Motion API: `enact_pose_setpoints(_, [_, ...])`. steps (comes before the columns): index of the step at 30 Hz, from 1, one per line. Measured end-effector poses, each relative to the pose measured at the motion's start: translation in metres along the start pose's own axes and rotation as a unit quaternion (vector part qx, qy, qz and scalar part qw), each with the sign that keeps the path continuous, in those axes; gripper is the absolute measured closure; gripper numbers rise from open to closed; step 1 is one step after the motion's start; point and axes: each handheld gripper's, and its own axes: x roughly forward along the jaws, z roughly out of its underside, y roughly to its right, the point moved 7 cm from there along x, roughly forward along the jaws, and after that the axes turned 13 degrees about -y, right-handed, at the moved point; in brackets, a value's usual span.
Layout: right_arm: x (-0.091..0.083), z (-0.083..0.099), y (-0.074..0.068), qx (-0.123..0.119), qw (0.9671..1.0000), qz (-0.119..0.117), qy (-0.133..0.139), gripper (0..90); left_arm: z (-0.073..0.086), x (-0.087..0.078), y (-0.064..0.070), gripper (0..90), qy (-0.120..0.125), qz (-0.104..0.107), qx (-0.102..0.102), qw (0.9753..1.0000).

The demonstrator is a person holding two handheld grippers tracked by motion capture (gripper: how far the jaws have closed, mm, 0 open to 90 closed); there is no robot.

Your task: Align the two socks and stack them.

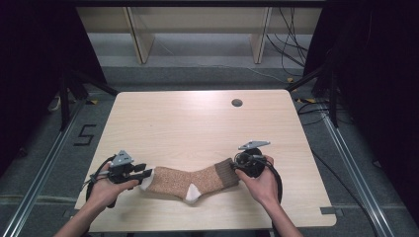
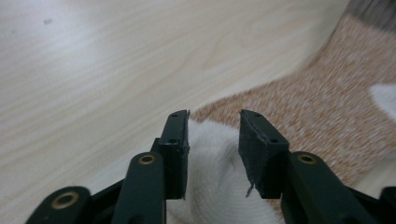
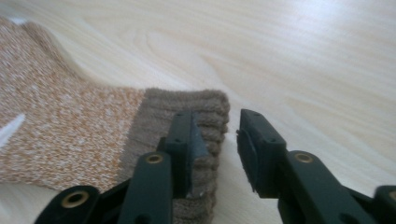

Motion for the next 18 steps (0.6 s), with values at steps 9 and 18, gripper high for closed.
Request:
enact_pose_setpoints(9, [0.012, 0.014, 0.006, -0.004, 1.0000, -0.005, 0.001, 69.5, 0.009, 0.008, -0.004, 63.7, -0.017, -0.012, 0.002, 0.9998])
enact_pose_setpoints(18, [-0.010, -0.003, 0.011, 0.030, 0.9979, -0.016, 0.056, 49.7, -0.007, -0.010, -0.008, 32.4, 0.080, -0.013, -0.049, 0.9955])
